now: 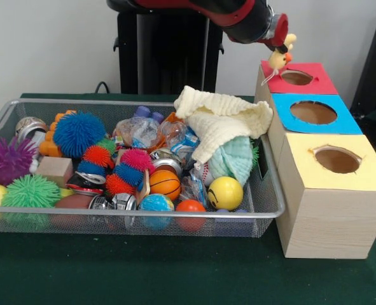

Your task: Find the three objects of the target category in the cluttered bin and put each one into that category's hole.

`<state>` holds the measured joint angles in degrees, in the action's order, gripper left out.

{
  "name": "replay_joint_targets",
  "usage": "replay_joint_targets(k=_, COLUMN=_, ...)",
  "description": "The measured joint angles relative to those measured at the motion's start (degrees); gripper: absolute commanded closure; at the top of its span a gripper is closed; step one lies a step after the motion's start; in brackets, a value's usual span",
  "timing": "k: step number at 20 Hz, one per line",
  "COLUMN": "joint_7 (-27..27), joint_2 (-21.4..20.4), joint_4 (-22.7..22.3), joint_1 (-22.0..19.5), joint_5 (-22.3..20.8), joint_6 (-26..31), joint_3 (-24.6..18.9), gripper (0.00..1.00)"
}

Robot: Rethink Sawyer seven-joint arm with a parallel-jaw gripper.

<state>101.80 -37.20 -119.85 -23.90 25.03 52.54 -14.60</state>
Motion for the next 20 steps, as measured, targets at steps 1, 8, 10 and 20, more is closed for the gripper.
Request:
replay_joint_targets(k=1, joint_7=0.00, joint_2=0.01, joint_4=0.01, joint_1=0.14, joint_5=0.14, joint_6=0.05, joint_3=-0.07, gripper=1.00)
replay_joint_targets(k=8, joint_7=0.00, joint_2=0.77, joint_4=0.71, joint_1=1.94, joint_5=1.35, joint_6=0.08, joint_3=-0.15, gripper=1.00)
replay_joint_targets(k=10, joint_7=0.00, joint_2=1.28, joint_4=0.89, joint_1=2.32, joint_5=1.56, joint_6=0.08, joint_3=-0.15, gripper=1.00)
replay_joint_targets(k=20, joint_7=0.04, joint_2=5.06, joint_4=2.21, joint_1=4.29, joint_5=1.61, joint_6=2.01, joint_3=-0.15, gripper=1.00)
